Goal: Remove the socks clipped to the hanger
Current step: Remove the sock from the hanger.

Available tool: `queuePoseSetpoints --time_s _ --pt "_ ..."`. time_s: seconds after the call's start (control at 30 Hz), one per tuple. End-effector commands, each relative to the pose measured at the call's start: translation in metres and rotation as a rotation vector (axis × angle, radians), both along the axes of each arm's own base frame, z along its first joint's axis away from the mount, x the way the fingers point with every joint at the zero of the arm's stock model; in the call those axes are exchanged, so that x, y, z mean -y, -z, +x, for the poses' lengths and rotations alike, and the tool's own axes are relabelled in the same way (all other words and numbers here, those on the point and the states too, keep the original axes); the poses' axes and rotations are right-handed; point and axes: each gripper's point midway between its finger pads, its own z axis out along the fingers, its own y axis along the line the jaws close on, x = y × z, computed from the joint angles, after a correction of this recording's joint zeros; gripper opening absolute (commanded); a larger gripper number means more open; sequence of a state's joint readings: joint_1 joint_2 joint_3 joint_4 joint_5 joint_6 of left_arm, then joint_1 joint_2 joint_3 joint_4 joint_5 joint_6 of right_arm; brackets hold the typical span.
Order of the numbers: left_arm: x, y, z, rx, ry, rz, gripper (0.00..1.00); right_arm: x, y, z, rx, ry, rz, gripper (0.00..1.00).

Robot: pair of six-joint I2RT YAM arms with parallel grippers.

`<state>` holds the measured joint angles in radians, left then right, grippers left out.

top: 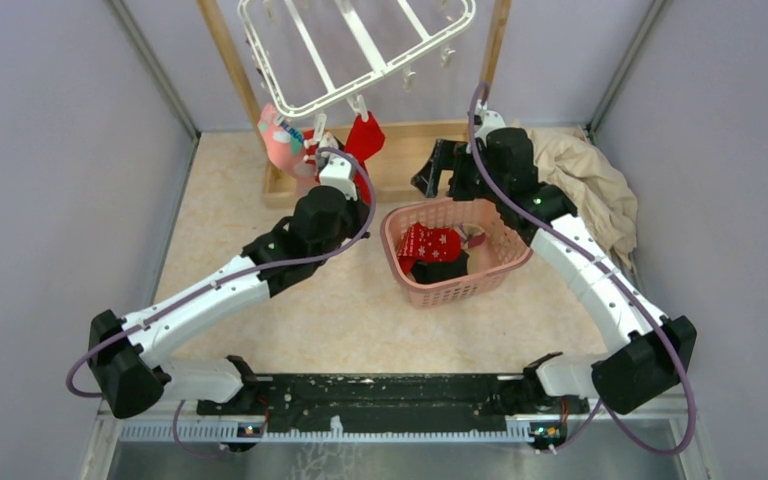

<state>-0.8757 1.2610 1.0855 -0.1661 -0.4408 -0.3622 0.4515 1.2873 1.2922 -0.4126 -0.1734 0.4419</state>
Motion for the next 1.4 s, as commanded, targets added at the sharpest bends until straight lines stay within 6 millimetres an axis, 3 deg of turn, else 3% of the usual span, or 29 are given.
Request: queuePoseSetpoints --time_s 0.0,0.33,0.83,1.13,1.37 --pt "-0.002 -0.017 0.004 0.043 -0.017 0.016 0.03 -0.009 -0.030 -0.002 0.075 -0.026 0.064 0.99" --pt "-0.006 -0.019 0.011 0.078 -0.026 0.092 0.02 -0.010 -0.038 0.010 0.125 0.005 -0.019 0.95" --pt "-0.002 -0.024 0.011 0.162 0.045 0.147 0.02 -0.041 -0.085 0.043 0.243 0.027 -0.067 0.87" --pt "0.002 -0.016 0.007 0.151 0.057 0.151 0.02 -0.038 -0.065 0.037 0.218 0.021 -0.082 0.87" --pt "0.004 0.002 0.005 0.119 0.039 0.191 0.02 -0.026 -0.046 0.024 0.194 0.036 -0.102 0.87"
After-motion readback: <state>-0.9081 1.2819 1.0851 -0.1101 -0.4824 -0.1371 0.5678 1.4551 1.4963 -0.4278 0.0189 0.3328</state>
